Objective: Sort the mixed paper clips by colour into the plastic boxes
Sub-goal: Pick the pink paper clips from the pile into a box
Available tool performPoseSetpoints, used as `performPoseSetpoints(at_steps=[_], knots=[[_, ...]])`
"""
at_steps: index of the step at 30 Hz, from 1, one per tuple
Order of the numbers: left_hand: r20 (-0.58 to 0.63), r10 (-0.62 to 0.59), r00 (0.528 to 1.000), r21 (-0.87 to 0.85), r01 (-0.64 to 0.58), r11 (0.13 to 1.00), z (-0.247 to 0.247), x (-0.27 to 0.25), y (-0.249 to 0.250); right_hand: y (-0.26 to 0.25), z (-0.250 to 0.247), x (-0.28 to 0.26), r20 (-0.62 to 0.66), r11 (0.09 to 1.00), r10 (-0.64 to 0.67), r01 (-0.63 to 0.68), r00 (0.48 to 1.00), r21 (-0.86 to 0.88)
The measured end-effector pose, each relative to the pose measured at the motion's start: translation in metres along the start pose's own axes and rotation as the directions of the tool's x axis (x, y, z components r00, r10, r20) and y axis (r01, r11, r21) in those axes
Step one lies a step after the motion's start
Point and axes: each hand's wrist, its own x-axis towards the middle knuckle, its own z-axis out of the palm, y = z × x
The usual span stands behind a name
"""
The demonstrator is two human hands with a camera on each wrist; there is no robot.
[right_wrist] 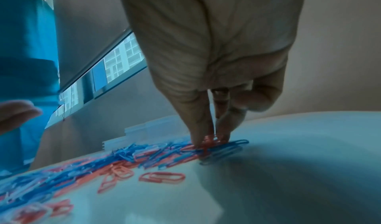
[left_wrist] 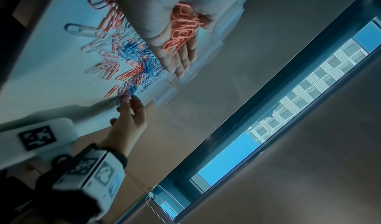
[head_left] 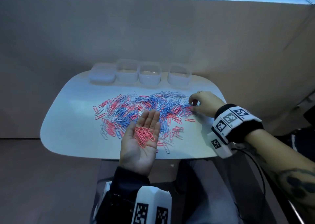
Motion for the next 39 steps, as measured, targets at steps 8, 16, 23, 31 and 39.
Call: performPoseSetpoints(at_steps=[8, 16, 23, 31, 39], knots=[[-0.025, -0.01, 1.0, 0.027, 0.011, 1.0, 0.006, -0.002, -0.003, -0.005, -0.002, 0.006, 0.061, 0.986, 0.12, -0.127, 0.991, 0.111], [-0.049, -0.016, 0.999, 0.031, 0.018, 0.999, 0.004, -0.002, -0.007, -0.01, -0.004, 0.002, 0.116, 0.988, 0.133, -0.141, 0.984, 0.067], [-0.082, -0.017, 0.996, -0.003, 0.017, 1.0, 0.007, 0.012, -0.011, -0.009, -0.025, -0.014, 0.138, 0.743, 0.032, -0.116, 0.99, 0.66], [-0.063, -0.042, 0.997, 0.011, 0.042, 0.999, 0.024, 0.017, -0.022, -0.078, -0.036, -0.066, 0.168, 0.665, -0.343, 0.112, 0.924, 0.739], [0.006, -0.041, 0.999, -0.035, 0.041, 0.999, 0.012, 0.016, -0.006, -0.026, -0.029, -0.026, -0.058, 0.897, 0.106, -0.07, 0.993, 0.437]])
